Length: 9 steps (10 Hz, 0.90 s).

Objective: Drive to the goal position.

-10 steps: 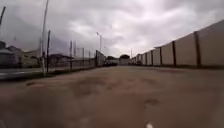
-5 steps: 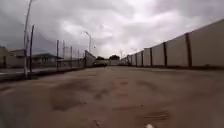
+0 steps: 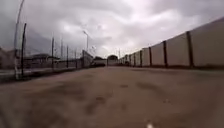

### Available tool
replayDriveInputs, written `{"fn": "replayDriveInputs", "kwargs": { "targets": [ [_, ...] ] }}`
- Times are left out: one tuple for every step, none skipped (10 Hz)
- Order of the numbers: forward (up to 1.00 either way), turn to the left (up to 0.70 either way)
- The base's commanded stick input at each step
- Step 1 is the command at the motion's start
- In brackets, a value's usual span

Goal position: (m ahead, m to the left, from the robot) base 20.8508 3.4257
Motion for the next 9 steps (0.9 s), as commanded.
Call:
{"fn": "replayDriveInputs", "kwargs": {
  "targets": [
    [1.0, 0.0],
    [1.0, 0.0],
    [1.0, 0.0],
    [1.0, 0.0],
    [1.0, 0.0],
    [1.0, 0.0],
    [1.0, 0.0],
    [1.0, 0.0],
    [1.0, 0.0]
  ]
}}
